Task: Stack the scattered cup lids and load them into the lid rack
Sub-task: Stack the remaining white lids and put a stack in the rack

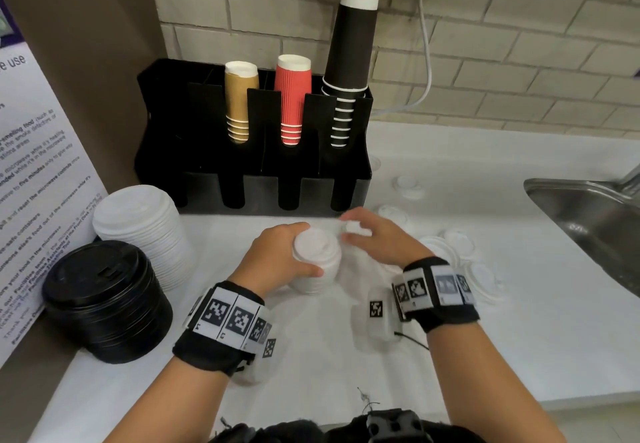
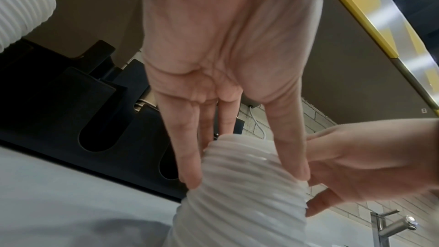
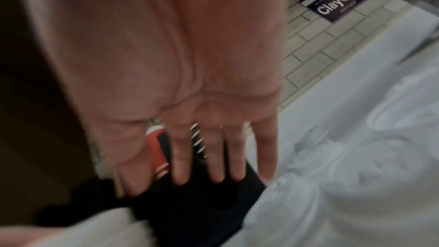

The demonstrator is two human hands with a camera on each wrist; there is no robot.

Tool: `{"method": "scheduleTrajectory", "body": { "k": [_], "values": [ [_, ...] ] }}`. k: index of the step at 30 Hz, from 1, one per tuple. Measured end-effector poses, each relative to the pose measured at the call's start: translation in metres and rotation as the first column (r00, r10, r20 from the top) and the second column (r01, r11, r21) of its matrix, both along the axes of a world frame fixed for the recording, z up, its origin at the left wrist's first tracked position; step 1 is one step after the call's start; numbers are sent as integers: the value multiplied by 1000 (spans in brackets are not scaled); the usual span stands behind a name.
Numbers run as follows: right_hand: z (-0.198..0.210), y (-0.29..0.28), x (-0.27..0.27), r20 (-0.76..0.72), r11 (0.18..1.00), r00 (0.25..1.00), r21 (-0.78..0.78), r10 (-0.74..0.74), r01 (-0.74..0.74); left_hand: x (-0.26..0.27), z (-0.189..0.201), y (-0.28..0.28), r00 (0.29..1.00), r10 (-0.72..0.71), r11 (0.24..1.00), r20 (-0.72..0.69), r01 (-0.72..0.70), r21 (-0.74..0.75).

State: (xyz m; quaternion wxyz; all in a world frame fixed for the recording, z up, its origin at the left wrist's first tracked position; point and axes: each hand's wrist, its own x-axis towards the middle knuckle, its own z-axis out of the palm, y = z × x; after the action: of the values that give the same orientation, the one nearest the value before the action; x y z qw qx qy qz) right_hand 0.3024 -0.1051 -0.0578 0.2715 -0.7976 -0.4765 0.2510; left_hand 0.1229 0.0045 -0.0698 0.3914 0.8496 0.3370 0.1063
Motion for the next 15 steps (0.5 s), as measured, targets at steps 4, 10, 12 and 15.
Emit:
{"method": "scheduleTrajectory", "body": {
  "k": [4, 10, 12, 15],
  "values": [
    [-2, 27, 20, 324, 926, 945, -343, -39, 156, 0, -2, 0, 1000, 1, 1000, -12, -1, 17],
    [-6, 46, 24, 349, 832, 926, -549, 145, 76, -1, -6, 1, 999, -7, 1000, -36, 7, 22],
    [-2, 44, 26, 352, 854, 927, -515, 129, 77, -1, -7, 1, 999, -3, 1000, -33, 4, 17],
    [8, 33, 28, 185, 948, 983, -312, -7, 66, -2, -10, 1, 1000, -4, 1000, -15, 4, 9]
  ]
}}
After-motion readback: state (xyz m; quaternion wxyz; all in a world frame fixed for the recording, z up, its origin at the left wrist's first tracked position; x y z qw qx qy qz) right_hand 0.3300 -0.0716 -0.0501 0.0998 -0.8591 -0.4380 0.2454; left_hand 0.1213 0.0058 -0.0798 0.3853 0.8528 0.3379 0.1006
